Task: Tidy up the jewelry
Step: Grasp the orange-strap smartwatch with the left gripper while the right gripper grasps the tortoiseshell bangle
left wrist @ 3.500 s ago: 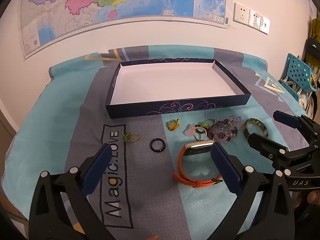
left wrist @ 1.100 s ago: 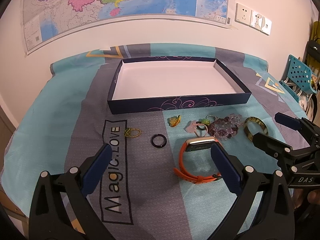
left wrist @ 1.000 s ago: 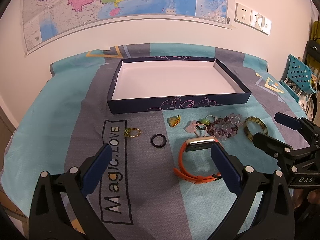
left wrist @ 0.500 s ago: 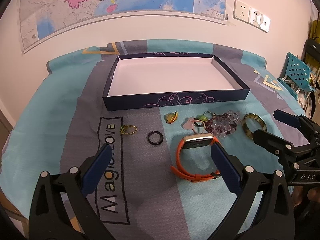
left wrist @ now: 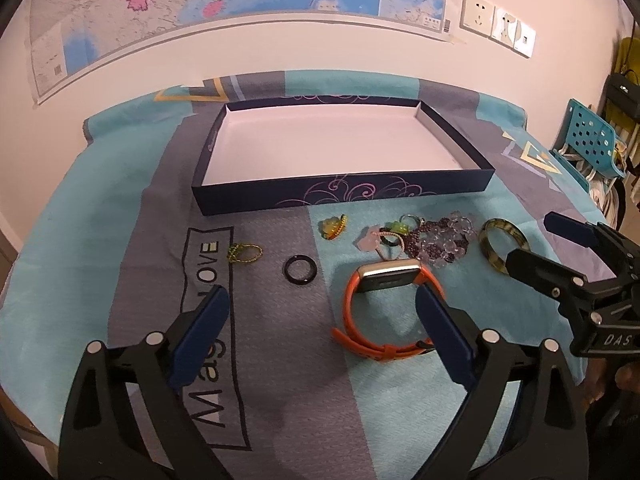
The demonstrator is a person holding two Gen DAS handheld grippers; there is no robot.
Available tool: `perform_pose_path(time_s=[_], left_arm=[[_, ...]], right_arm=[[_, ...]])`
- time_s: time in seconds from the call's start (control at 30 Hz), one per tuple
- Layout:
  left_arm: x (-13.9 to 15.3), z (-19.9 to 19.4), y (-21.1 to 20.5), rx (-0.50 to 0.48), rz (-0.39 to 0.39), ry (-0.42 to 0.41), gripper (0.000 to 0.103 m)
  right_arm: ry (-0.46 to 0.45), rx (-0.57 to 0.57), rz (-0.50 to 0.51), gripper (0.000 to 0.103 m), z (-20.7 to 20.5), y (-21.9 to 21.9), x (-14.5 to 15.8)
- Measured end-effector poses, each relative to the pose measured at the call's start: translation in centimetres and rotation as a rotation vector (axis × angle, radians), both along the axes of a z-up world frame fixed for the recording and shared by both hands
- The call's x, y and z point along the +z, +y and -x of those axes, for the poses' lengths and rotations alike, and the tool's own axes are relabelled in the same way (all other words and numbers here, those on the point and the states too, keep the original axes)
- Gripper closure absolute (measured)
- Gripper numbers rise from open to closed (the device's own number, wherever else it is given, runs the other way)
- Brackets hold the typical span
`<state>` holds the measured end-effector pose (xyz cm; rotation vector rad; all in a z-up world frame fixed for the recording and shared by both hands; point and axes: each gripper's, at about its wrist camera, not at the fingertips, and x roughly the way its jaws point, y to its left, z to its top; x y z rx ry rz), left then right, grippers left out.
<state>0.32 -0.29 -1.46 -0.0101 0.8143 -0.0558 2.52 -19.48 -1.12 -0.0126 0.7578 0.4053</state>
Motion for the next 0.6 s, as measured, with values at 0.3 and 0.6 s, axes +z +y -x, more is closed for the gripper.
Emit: perform_pose_path(time_s=[0.3, 0.6], left_arm=[[-0.9, -0.4, 0.0, -0.042, 0.036, 0.045, 0.024], [-2.3, -1.4, -0.1, -0.092, 0.067, 0.113, 0.04]], right_arm=[[0.035, -0.025, 0.02, 0.012, -1.4, -1.9, -0.9], [0.128, -0.03, 0.0, 0.046, -3.6, -3.8, -2.6]])
